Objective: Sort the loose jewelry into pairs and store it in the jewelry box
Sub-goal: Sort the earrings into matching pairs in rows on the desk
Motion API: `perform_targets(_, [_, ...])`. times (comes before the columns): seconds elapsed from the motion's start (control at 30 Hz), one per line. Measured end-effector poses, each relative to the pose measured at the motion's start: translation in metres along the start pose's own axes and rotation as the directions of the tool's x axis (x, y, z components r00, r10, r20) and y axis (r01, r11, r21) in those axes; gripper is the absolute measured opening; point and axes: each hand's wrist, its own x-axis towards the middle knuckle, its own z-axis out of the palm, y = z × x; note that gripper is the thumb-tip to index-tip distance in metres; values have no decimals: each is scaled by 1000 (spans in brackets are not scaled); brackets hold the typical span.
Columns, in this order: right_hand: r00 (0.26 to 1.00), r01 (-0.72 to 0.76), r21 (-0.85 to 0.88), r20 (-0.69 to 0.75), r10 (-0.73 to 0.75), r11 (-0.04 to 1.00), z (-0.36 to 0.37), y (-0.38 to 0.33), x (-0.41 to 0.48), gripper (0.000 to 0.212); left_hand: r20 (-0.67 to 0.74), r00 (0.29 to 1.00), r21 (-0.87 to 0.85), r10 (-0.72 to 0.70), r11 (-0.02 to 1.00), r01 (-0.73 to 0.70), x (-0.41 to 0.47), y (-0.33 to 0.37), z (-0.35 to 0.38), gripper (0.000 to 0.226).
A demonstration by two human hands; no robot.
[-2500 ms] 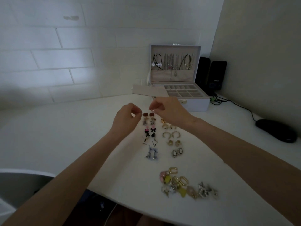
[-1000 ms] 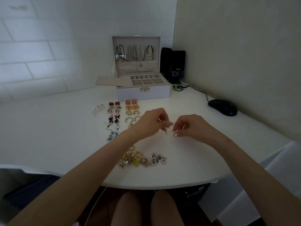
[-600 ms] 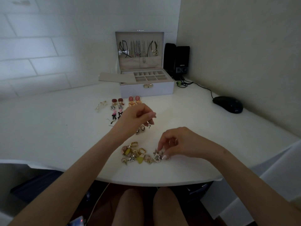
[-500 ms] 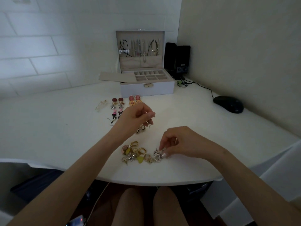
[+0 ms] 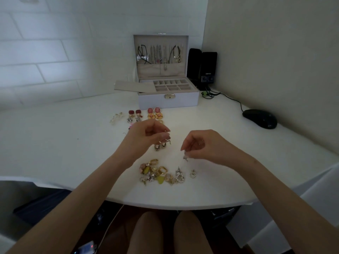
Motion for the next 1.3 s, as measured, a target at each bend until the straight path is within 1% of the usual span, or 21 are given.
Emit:
perform_targets(0.1, [999, 35, 35, -31, -34, 999, 0, -10, 14, 14, -45, 999, 51, 18, 999, -16, -4, -3, -14, 7])
perform_targets(0.17, [1000, 16, 98, -21, -14, 995, 6, -16, 27, 16, -92, 996, 81, 20, 997, -12, -7, -8, -27, 5])
perform_targets(0.2, [1000, 1, 100, -17, 1, 995, 9, -18, 33, 16, -117, 993, 91, 15, 996, -4, -8, -11, -33, 4])
perform_targets(0.23, [1000, -12, 73, -26, 14, 997, 11, -19, 39, 16, -139, 990, 99, 6, 995, 8, -9, -14, -39, 4])
perform_targets(0.33, [994, -33, -76, -105, 25, 997, 6, -18, 49, 14, -187, 982, 116, -19, 992, 41, -15, -25, -50, 3])
perform_targets(0.37, [994, -30, -109, -105, 19, 994, 2, -18, 49, 13, -194, 981, 120, -22, 992, 46, -16, -28, -52, 3])
perform_targets(0.57, [995, 39, -290, 100, -10, 956, 18, -17, 46, 13, -163, 986, 122, -25, 991, 45, -15, -34, -48, 7])
perform_targets(0.67, [993, 59, -308, 111, -26, 950, 30, -11, 51, 12, -150, 989, 122, -20, 992, 38, -15, -34, -45, 5])
perform_targets(0.83, [991, 87, -263, 120, -57, 961, 37, -5, 50, 10, -126, 992, 135, -12, 990, 29, -17, -34, -42, 5])
perform_targets(0.93, [991, 80, -234, 120, -53, 969, 32, -5, 48, 20, -126, 992, 127, -11, 991, 27, -16, -35, -40, 4])
perform_targets(1.0, [985, 103, -197, 155, -73, 975, 31, -7, 48, 30, -121, 993, 124, -10, 992, 25, -15, -35, -39, 5])
perform_targets(1.03, [981, 118, -196, 175, -84, 973, 32, -7, 48, 30, -117, 993, 122, -9, 992, 23, -15, -35, -38, 5])
perform_targets(1.17, [978, 128, -252, 191, -81, 959, 38, -7, 50, 15, -102, 995, 109, 2, 994, 10, -15, -33, -37, 7])
perform_targets(1.3, [983, 111, -229, 169, -73, 967, 38, -7, 47, 12, -100, 995, 131, 15, 991, -2, -16, -35, -39, 8])
